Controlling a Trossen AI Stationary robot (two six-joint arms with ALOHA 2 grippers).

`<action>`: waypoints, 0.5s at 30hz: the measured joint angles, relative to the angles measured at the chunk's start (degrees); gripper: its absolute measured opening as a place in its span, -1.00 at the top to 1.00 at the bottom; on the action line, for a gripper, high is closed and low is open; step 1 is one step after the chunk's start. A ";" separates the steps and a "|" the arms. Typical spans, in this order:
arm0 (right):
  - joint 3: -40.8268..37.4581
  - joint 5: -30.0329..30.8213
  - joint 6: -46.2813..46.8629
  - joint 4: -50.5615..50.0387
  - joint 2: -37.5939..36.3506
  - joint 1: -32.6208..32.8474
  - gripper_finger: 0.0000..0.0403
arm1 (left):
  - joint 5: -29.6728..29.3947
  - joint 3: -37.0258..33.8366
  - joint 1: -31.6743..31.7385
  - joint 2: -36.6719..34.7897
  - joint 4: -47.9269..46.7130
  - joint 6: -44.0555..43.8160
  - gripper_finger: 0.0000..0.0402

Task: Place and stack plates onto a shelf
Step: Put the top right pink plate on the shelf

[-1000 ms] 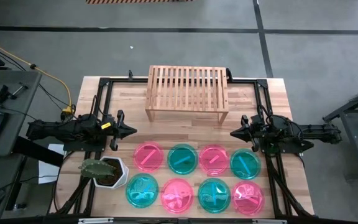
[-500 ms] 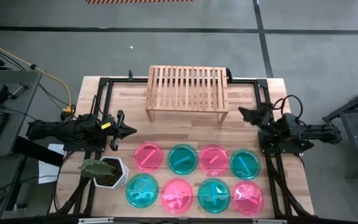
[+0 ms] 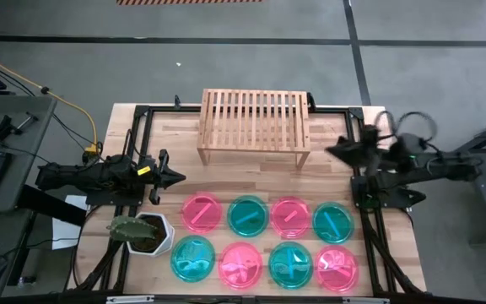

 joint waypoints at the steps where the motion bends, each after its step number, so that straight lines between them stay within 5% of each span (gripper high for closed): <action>1: 1.93 -1.07 -0.03 -2.91 3.14 0.57 1.00 | -0.02 -0.02 -0.02 0.00 0.00 0.00 1.00; 7: 10.75 -8.79 6.12 -21.68 19.11 5.44 0.88 | -0.01 -0.01 0.00 0.00 0.01 0.00 1.00; 12: 13.34 -10.47 14.77 -42.96 27.46 12.77 0.51 | 0.00 -0.02 -0.02 0.00 0.02 0.00 1.00; 15: 11.08 -10.00 21.19 -46.83 30.63 16.98 0.27 | -0.01 -0.02 -0.01 0.00 0.02 0.00 1.00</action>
